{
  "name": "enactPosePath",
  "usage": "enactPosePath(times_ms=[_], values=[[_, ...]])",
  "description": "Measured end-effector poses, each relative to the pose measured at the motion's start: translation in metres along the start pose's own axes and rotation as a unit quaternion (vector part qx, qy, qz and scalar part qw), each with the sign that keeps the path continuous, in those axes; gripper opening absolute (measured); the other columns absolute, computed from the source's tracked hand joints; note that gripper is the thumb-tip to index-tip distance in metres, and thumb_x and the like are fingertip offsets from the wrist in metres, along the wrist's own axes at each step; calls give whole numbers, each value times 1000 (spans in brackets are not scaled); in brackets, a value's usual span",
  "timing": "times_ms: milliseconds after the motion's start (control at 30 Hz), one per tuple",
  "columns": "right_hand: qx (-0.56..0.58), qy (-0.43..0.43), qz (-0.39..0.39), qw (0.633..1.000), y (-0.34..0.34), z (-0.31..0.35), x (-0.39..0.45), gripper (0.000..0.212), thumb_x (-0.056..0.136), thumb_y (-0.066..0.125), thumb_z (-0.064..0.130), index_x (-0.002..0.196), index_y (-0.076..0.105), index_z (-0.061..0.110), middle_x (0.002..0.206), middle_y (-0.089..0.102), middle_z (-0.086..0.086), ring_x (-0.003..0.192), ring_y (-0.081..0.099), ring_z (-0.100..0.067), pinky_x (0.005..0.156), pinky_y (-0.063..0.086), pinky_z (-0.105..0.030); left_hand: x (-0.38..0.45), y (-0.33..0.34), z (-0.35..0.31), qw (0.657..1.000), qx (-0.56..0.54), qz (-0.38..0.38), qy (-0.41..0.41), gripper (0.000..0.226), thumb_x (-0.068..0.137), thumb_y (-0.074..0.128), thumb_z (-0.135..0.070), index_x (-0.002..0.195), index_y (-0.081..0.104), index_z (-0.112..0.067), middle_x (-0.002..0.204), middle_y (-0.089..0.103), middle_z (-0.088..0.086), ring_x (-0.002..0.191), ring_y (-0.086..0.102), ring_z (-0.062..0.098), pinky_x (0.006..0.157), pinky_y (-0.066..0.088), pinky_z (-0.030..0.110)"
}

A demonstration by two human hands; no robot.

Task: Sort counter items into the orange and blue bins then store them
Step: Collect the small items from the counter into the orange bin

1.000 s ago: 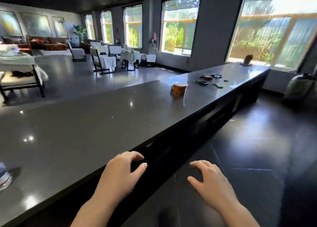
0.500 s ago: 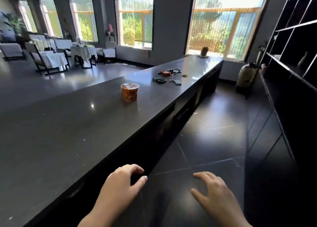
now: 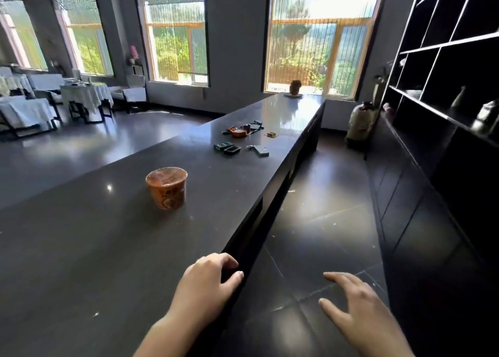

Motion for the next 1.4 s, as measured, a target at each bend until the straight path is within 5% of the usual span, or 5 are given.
enactPosePath(times_ms=[200,567,1000,1400], values=[[-21,65,-14,998,-11,-63,93,52,88,56,53,135,37,44,140,40,24,126,40,-1,99,32,-15,115,61,-35,996,17,82,42,33,87,53,-52,114,60,-34,114,60,-16,110,53,2,94,40,21],[-45,19,-1,999,-53,-152,317,48,90,55,48,135,41,38,138,44,17,125,41,-5,97,37,-21,307,119,-91,999,-49,-10,-20,26,87,57,-46,110,62,-35,111,59,-20,107,53,-2,93,41,20],[-28,-138,79,987,14,-112,547,50,88,55,51,135,39,43,138,39,21,128,35,-4,104,31,-19,502,143,-1,988,-61,-73,-118,25,86,60,-45,108,61,-34,110,57,-20,107,53,1,90,43,22],[-17,-159,138,978,52,-76,742,53,85,56,53,134,38,46,142,35,21,131,36,-4,104,34,-20,686,129,85,969,-78,-106,-209,32,84,67,-35,115,60,-30,117,57,-8,99,56,8,82,43,24]])
Point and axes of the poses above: each hand's wrist, its own x-axis towards the middle knuckle, its own y-axis out of the palm, z = x × y, the point moved 1 cm from there along x, towards the middle knuckle
